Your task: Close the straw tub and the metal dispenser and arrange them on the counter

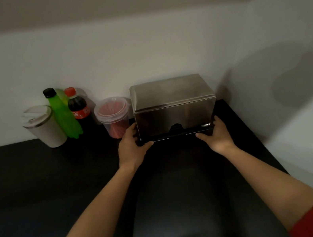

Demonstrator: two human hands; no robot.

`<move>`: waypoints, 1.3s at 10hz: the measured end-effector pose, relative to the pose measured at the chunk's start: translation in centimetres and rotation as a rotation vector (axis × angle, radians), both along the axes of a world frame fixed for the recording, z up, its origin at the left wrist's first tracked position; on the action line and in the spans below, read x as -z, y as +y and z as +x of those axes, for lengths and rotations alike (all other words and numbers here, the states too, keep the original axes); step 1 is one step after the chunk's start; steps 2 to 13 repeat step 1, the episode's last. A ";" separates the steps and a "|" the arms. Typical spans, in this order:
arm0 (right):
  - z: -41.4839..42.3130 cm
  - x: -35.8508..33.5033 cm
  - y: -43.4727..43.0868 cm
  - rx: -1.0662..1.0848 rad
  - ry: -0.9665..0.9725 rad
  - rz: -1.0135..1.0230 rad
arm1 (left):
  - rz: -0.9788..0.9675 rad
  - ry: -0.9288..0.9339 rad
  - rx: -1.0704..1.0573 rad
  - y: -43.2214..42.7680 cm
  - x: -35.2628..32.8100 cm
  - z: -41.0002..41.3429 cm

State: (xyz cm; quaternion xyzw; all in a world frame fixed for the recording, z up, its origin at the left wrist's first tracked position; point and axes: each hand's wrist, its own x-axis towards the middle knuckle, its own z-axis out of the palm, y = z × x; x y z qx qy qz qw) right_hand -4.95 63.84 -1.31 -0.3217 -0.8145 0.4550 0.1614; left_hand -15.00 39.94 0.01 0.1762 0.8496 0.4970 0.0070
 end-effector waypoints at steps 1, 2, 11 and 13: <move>0.9 -0.8 -0.4 -0.001 -0.031 0.035 | -0.008 -0.013 -0.045 -0.3 -0.7 1.0; 0.9 -0.8 -0.4 -0.001 -0.031 0.035 | -0.008 -0.013 -0.045 -0.3 -0.7 1.0; 0.9 -0.8 -0.4 -0.001 -0.031 0.035 | -0.008 -0.013 -0.045 -0.3 -0.7 1.0; 0.9 -0.8 -0.4 -0.001 -0.031 0.035 | -0.008 -0.013 -0.045 -0.3 -0.7 1.0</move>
